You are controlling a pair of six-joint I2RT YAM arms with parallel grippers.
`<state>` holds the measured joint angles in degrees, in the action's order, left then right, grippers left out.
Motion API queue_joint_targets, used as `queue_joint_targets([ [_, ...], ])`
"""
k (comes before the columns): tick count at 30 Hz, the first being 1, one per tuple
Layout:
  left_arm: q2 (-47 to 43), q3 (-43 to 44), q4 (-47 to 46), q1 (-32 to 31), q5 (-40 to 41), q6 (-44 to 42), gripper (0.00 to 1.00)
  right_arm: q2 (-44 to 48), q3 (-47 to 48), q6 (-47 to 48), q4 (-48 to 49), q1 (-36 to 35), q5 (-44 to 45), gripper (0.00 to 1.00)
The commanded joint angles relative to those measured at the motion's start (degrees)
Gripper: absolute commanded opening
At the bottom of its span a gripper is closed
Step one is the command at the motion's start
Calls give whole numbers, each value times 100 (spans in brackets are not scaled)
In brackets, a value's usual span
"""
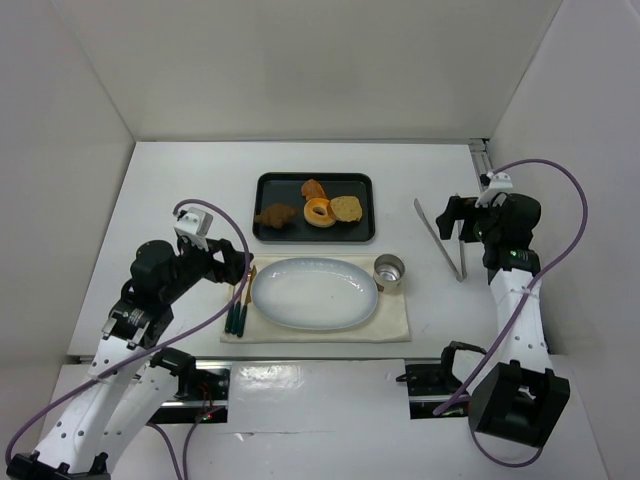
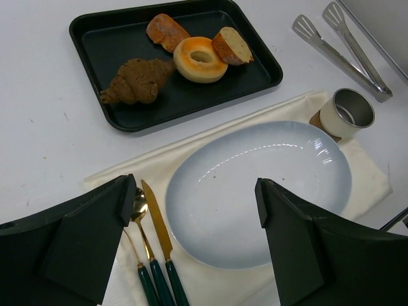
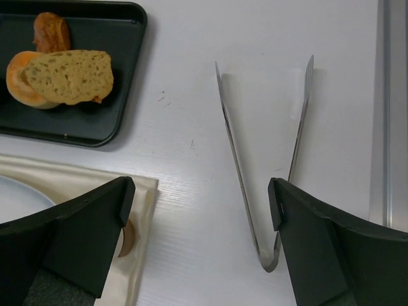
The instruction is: Place the bread
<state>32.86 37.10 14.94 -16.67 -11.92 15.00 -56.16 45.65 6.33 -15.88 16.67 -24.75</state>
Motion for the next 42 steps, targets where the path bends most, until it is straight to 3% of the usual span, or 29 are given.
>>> queue_joint_targets([
  [1, -34, 16, -290, 32, -135, -33, 94, -149, 102, 88, 182, 38, 104, 99],
  [4, -34, 16, -290, 32, -135, -33, 94, -149, 102, 369, 120, 38, -284, 99],
  [5, -34, 16, -290, 32, -135, -33, 94, -89, 50, 369, 120, 91, -563, 89],
  [6, -34, 16, -290, 32, -135, -33, 94, -36, 49, 369, 120, 91, -627, 26],
  [7, -34, 16, -290, 32, -135, -33, 94, -35, 49, 369, 120, 91, -575, 0],
  [8, -34, 16, -290, 32, -135, -33, 94, 26, 49, 134, 172, 143, -366, 0],
  [9, -34, 16, -290, 32, -135, -33, 94, 26, -11, 132, 234, 144, -364, 0],
  [10, -34, 16, -290, 32, -135, -33, 94, 79, -12, 132, 234, 144, -477, 51],
  [11, -34, 16, -290, 32, -135, -33, 94, 131, -64, 228, 295, 144, -878, 91],
  [12, -34, 16, -290, 32, -135, -33, 94, 132, -65, 446, 296, 144, -1021, 97],
  [13, -34, 16, -290, 32, -135, -33, 94, 132, -65, 448, 218, 144, -1118, 73],
  [14, -34, 16, -290, 32, -135, -33, 94, 132, -65, 361, 269, 144, -1041, 1],
  [16, -34, 16, -290, 32, -135, -33, 94, 36, -135, 237, 331, 144, -847, 0],
  [17, -34, 16, -290, 32, -135, -33, 94, -61, -135, 237, 331, 144, -847, 12],
  [18, -34, 16, -290, -20, -135, 20, 93, -331, 13, 385, 279, 144, -1030, 99],
  [21, -86, 16, -237, -21, -135, 20, 93, -1051, 626, 597, 59, 92, -1084, 100],
  [27, -254, 16, -237, -21, -196, 125, 92, -2599, 1743, 1107, -134, -32, 241, 100],
  [31, -376, 16, -237, -21, -328, 178, 92, -3452, 1711, 1493, 101, -251, 1057, 100],
  [35, -429, 16, -237, -21, -381, 231, 92, -3709, 1430, 1872, 374, -664, 1822, 100],
  [42, -535, 16, -290, -21, -574, 231, 90, -3709, 1377, 1934, 190, -796, 1746, 100],
])
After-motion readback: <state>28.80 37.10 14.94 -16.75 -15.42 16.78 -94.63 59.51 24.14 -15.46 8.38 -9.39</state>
